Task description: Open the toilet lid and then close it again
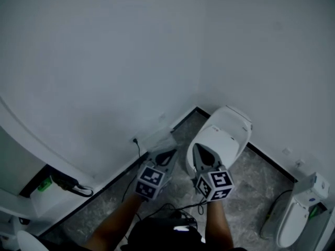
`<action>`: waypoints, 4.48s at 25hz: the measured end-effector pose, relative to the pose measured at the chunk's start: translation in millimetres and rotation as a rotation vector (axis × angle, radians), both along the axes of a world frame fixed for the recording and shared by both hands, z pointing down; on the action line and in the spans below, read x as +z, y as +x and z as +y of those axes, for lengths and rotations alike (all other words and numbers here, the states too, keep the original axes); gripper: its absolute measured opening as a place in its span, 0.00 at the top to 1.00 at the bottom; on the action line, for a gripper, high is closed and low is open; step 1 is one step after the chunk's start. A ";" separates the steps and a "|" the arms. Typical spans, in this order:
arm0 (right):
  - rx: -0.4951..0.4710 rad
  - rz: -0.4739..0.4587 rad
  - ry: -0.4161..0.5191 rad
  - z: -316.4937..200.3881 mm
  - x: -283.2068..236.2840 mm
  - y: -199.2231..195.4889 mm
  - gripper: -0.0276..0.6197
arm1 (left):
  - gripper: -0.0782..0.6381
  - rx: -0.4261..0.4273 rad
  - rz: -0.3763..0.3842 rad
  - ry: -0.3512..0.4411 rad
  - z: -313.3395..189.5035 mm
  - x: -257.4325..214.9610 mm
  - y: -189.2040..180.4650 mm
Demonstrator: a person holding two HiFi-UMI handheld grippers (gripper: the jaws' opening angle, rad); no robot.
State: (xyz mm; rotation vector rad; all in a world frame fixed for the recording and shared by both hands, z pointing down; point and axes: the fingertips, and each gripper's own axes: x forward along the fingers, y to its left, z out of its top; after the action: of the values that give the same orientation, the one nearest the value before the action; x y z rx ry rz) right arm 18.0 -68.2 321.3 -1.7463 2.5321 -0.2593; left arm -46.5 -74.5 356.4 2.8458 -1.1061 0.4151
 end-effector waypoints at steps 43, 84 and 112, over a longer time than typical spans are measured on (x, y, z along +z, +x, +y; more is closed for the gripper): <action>0.751 -0.238 -0.483 -57.7 301.9 114.0 0.94 | 0.88 0.505 -0.254 -0.383 -155.4 315.2 109.1; 0.991 -0.715 -0.688 7.0 526.3 140.4 0.73 | 0.55 0.445 -0.321 -0.742 -112.3 515.6 75.2; 0.930 -0.835 -0.634 6.7 474.4 140.8 0.82 | 0.88 0.541 -0.352 -0.558 -76.3 470.9 115.5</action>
State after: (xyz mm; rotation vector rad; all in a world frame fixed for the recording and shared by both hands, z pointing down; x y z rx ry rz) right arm 158.8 -61.5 795.7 -2.1139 0.9743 -1.4167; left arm 69.0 -150.7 827.3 2.5517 -0.1500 1.0880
